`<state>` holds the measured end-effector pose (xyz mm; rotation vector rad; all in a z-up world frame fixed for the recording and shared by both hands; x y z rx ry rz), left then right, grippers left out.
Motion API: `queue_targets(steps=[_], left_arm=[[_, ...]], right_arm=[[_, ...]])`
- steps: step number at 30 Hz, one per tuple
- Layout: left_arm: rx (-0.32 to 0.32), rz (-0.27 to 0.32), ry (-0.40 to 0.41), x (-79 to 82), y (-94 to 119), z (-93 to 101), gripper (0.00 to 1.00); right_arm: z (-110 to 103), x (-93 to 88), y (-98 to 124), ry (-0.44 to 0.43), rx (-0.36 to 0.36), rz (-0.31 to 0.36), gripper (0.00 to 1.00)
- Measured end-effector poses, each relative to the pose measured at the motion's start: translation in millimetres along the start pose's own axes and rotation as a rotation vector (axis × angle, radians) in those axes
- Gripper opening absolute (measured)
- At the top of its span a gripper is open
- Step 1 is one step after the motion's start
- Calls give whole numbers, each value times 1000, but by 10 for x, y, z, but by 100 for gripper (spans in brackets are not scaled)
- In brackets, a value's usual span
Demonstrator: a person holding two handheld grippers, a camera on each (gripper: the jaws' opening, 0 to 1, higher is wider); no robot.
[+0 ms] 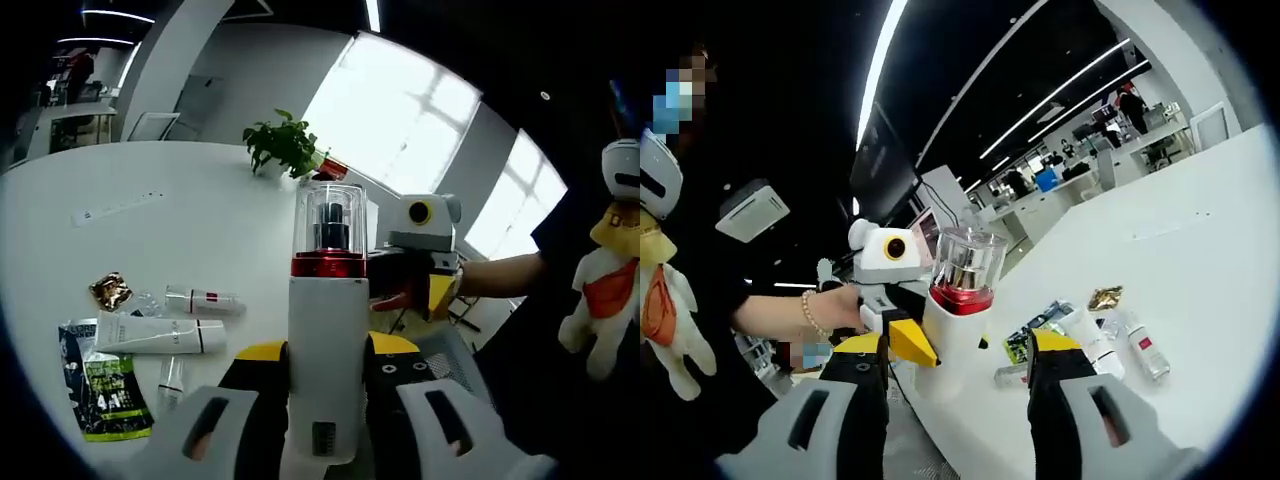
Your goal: Arrange the skincare products in the storage area until every visible bottle or jar stands upright without overlapping.
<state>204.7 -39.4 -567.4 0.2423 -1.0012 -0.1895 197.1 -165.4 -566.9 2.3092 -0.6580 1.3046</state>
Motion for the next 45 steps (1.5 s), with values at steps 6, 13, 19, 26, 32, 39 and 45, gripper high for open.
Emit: queue_targets(steps=[6,13,19,26,32,39,45], left_arm=[[-44,21,-18,2,-72,147,24],[-88,50,-35,1,-155,252,24],[-96,55,-35,-8,-219,218,25],[-108,45,-68,-12,-321,162,25],[-101,-7,-125,-37,-414,122,25],[-84,-70,-188,-162,-609,53,26],[-56,-105,-233,-276,-770,-8,26]], right_arm=[[-91,43,-73,-21,90,1,47],[-162,71,-81,-21,136,0,44],[-177,80,-45,29,144,-8,31],[-137,103,9,134,102,-39,30],[-82,65,83,183,58,-66,30],[14,-64,174,250,-26,-133,30],[109,-174,237,321,-82,-201,30]])
Point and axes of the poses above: the point that each gripper's makers call its tool centre point, and the gripper's own axes: y roughly backward along the fingers, z roughly to its right, x roughly out of its top, the point moved 6 cm from there along y, roughly backward along the fingers, and after that the axes turned 10 degrees about -x, right-handed, at the moved point
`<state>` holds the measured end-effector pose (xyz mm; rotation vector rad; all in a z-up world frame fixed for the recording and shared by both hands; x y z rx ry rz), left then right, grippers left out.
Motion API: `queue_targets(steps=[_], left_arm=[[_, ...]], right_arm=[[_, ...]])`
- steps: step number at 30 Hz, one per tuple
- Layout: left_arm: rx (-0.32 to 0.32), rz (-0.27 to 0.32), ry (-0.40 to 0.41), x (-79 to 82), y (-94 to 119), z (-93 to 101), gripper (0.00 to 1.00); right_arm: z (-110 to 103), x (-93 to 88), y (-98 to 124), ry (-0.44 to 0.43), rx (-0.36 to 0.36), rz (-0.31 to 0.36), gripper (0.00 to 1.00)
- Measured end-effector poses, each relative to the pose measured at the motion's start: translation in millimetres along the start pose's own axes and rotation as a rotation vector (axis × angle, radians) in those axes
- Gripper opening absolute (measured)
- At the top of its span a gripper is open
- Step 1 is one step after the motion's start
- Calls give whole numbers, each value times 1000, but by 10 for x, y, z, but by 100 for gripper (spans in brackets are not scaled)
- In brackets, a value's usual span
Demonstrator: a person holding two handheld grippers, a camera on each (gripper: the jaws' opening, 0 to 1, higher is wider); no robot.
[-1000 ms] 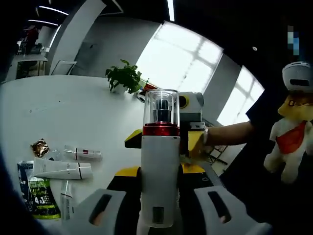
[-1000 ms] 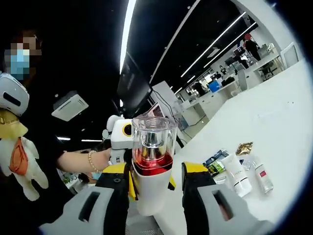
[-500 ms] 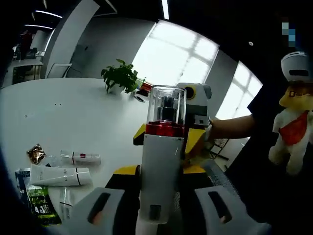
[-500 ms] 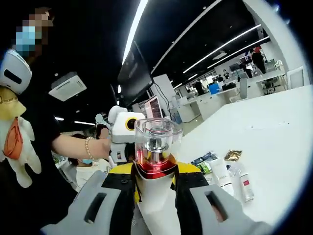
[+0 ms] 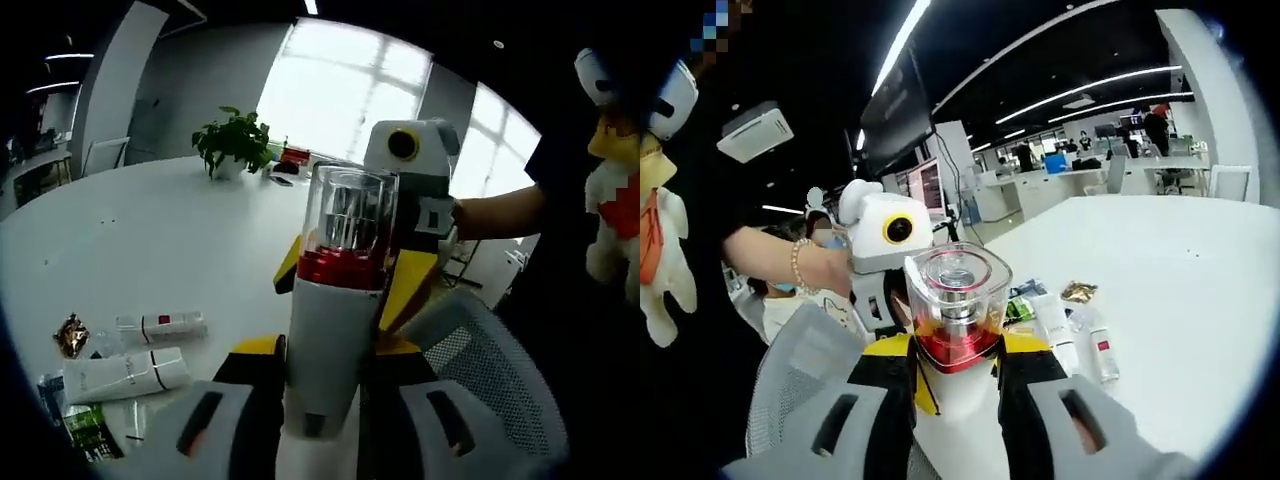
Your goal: Arrange the skincare products in the storage area until every visible bottle or jar stands upright without overlapping.
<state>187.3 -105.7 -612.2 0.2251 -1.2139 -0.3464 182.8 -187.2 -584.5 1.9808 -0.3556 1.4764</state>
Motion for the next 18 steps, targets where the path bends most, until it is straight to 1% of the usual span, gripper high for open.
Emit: queue_targets(steps=[3,9,11,17,18], left_arm=[[12,-23,-12,-56,-114,-16,26],[38,-40,-27,-161,-275,-90,26],[42,-48,-37,-243,-300,-189,26],[59,-58,-60,-296,-355,-229,26],[65,-58,-63,-325,-365,-258,26]], right_arm=[[28,-78,1,28,-23,-36,30],[111,-199,-11,71,-68,-100,30],[138,-241,-23,97,-85,-125,30],[172,-323,-34,133,-115,-151,30],[181,-339,-34,140,-123,-155,30]])
Point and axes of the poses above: the point that each gripper's makers call its tool centre point, and the gripper's own axes: y roughly backward along the fingers, z roughly to its right, x roughly out of its top, the point moved 6 cm from there along y, roughly backward along the fingers, and after that the axes turned 10 degrees about -x, right-handed, at the moved point
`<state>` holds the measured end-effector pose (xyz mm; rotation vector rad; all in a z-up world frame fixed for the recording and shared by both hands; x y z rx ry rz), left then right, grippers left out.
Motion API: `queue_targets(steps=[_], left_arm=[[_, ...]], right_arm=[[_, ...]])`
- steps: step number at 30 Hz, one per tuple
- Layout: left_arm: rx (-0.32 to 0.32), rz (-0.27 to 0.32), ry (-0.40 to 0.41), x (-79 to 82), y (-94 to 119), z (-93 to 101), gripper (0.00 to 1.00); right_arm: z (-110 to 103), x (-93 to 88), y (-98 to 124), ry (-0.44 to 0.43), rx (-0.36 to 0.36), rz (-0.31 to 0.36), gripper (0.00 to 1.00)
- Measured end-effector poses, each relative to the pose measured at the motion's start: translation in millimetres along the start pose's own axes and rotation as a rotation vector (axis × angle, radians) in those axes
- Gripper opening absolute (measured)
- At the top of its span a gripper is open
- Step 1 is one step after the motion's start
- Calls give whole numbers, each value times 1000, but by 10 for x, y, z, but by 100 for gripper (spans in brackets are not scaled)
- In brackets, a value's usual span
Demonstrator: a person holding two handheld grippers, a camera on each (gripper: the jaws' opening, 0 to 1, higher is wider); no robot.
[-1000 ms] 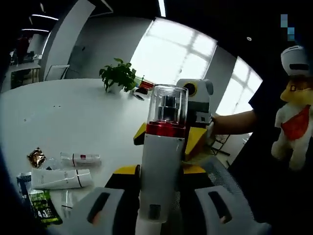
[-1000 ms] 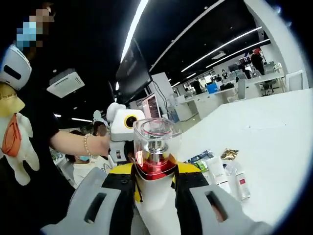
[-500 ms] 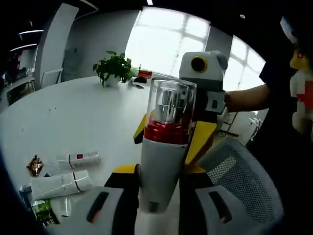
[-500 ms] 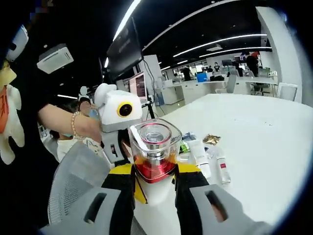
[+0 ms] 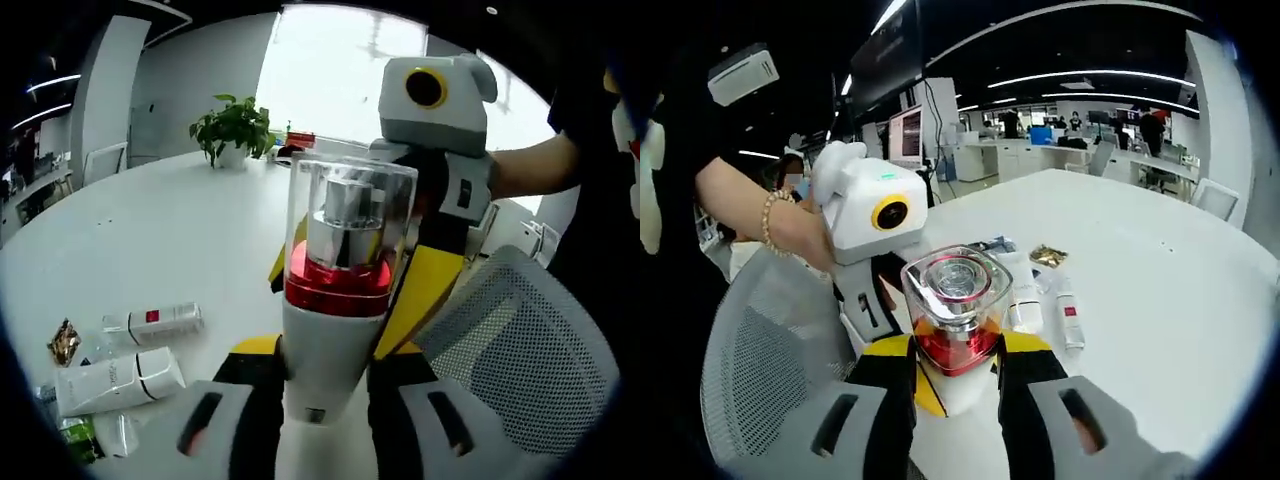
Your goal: Arrange the skincare products in the storage area until every visible bottle or jar stands upright without overlapping.
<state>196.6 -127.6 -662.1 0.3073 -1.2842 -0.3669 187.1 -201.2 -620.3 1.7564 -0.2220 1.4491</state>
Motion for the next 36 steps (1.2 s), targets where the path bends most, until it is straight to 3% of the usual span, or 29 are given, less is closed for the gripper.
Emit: queue_targets(steps=[11,15,21,36], left_arm=[[10,-23,-25,-84,-118,-79,26],[7,-3,-18,-101,-123,-140,26],[-1,-18,-38,-78,-145,-143,27],[-10,-39,-89,24,-199,-303,27]], right_arm=[[21,-107,-26,26,-73,-42,31],[27,-88,-40,23,-93,-38,31],[-13,-72,-87,92,-120,-31,31],[162,-80,-158,86,-174,20,31]])
Point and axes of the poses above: the point that each gripper's makers call its tool centre point, and the gripper's own axes: y roughly backward along the fingers, z roughly to its right, x roughly out of its top, the point moved 6 cm from there along y, roughly backward along the fingers, and after that the axes turned 10 degrees about -x, right-handed, at the moved point
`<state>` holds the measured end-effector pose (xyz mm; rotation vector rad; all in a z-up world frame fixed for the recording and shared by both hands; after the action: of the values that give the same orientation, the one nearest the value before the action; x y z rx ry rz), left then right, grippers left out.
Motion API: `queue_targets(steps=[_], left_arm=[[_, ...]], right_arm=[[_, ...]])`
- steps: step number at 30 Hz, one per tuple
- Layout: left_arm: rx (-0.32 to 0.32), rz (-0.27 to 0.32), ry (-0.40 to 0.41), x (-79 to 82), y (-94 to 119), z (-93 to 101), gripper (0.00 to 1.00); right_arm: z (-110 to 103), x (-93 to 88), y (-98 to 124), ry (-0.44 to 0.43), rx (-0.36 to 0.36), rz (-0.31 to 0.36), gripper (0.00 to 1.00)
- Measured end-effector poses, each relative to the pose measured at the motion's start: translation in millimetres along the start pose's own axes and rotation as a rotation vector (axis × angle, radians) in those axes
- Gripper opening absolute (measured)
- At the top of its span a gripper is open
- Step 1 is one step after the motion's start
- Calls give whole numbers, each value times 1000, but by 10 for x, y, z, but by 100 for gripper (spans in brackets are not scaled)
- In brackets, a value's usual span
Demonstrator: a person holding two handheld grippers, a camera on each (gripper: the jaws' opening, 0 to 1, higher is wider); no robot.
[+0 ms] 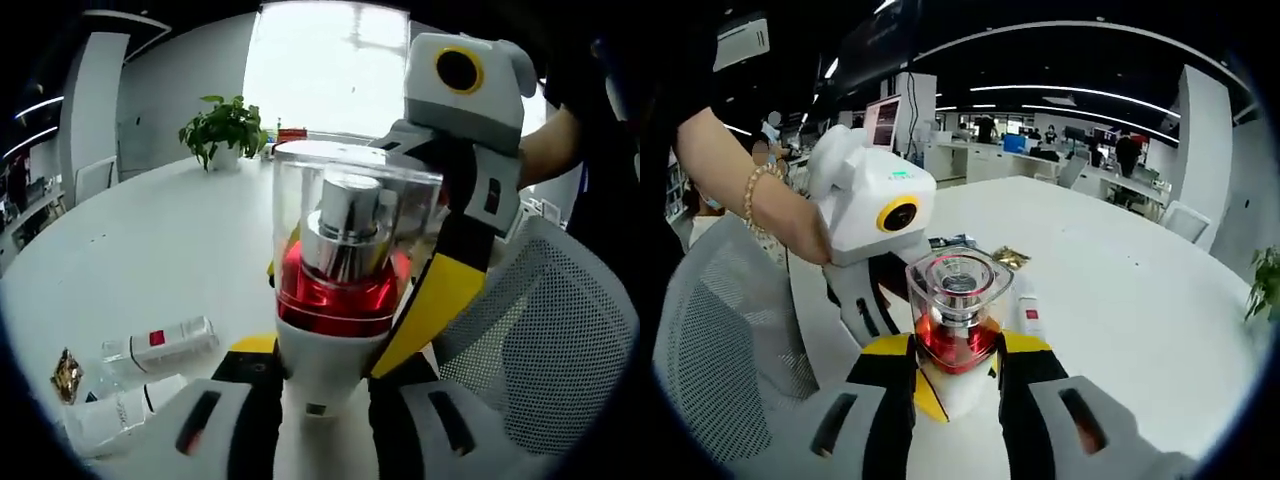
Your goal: Arrange the skincare products in the storage area until every visible bottle or jar stands upright without overlapping.
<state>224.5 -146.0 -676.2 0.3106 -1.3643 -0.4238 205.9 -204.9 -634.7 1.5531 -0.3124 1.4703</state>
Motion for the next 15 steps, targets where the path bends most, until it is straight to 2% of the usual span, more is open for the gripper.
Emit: queue_targets(steps=[5,7,15], left_arm=[[-3,-6,-8,68,-25,-92,27],[-2,-7,-7,80,-35,-228,27],[14,5,-4,92,-44,-491,27]], right_arm=[[102,28,-53,-2,-8,13,31],[155,35,-87,-3,-8,15,31],[355,65,-224,2,-2,38,31]])
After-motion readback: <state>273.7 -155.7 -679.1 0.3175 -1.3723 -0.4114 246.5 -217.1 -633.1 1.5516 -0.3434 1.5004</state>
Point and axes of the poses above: the point that each gripper's makers call its tool centre point, and the gripper's own axes: y roughly backward along the fingers, z roughly to its right, x roughly out of its top, the point moved 6 cm from there along y, roughly backward along the fingers, and after that the axes turned 10 degrees about -x, right-handed, at the moved point
